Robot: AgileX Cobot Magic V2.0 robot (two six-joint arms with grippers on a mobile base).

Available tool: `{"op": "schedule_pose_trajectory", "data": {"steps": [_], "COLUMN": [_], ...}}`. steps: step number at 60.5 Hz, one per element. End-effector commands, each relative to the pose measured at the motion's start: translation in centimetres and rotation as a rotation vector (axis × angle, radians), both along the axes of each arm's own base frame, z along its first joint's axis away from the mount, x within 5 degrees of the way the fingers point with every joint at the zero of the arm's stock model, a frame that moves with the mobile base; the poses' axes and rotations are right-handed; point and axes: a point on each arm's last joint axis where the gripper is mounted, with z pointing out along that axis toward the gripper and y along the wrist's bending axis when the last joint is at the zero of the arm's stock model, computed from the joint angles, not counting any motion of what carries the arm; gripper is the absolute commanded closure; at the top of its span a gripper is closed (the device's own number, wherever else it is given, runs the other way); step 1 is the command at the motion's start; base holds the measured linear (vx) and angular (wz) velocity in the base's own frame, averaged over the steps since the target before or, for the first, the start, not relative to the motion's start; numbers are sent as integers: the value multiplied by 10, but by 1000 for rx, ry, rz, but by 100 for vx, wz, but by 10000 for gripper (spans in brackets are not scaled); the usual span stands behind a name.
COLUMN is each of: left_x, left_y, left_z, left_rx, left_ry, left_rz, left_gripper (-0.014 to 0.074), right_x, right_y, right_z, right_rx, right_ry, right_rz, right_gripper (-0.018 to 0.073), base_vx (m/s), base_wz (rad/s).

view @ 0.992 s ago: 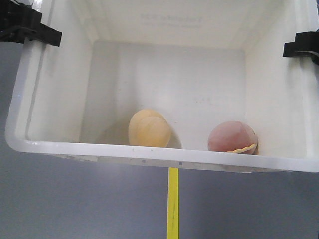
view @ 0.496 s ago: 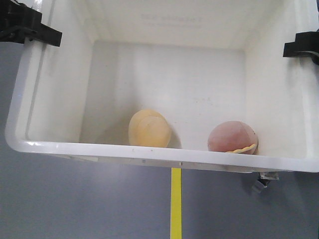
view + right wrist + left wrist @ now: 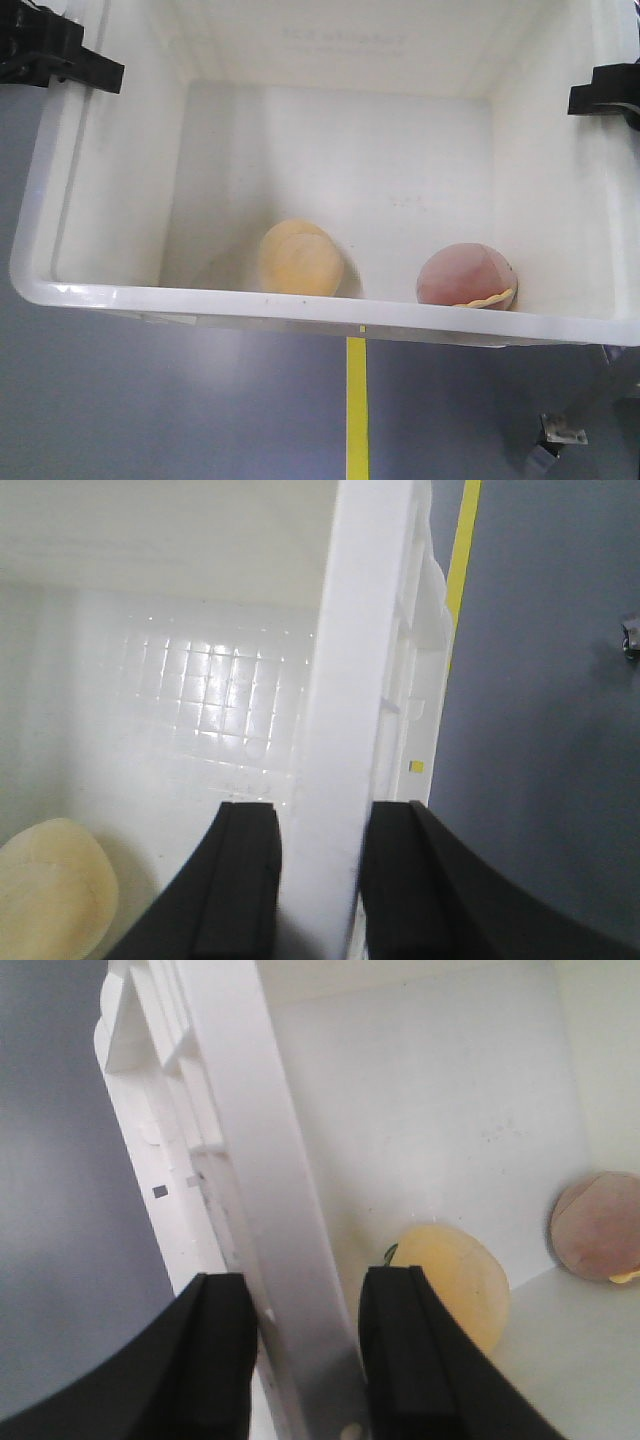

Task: Place moving items into box and shelve
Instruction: 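Hold the crate by both rims while the base drives away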

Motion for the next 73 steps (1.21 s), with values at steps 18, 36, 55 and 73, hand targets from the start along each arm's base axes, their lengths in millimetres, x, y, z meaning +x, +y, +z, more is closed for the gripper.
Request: {"op": "schedule_pose_trajectory", "data": {"steps": [18, 36, 55, 73], "left_x": [-16, -16, -16, -16], "left_y": [-14, -14, -14, -14], "left_z": [36, 36, 36, 36], "left_rx": [-214, -214, -214, -214], "left_ry": [-136, -136, -136, -136], "left_rz": [-56, -56, -56, -56], "left_gripper": [603, 603, 603, 603], "right_x": [-5, -5, -5, -5], "right_y": [7, 7, 7, 7], "right_z": [32, 32, 32, 32], "right_rx": [145, 145, 145, 145], "right_ry": [-177, -177, -177, -176], "right_rz": [1, 1, 1, 1], "right_gripper": [565, 565, 565, 565], "base_vx": [44, 43, 43, 43], "base_wz": [0, -2, -3, -2]}}
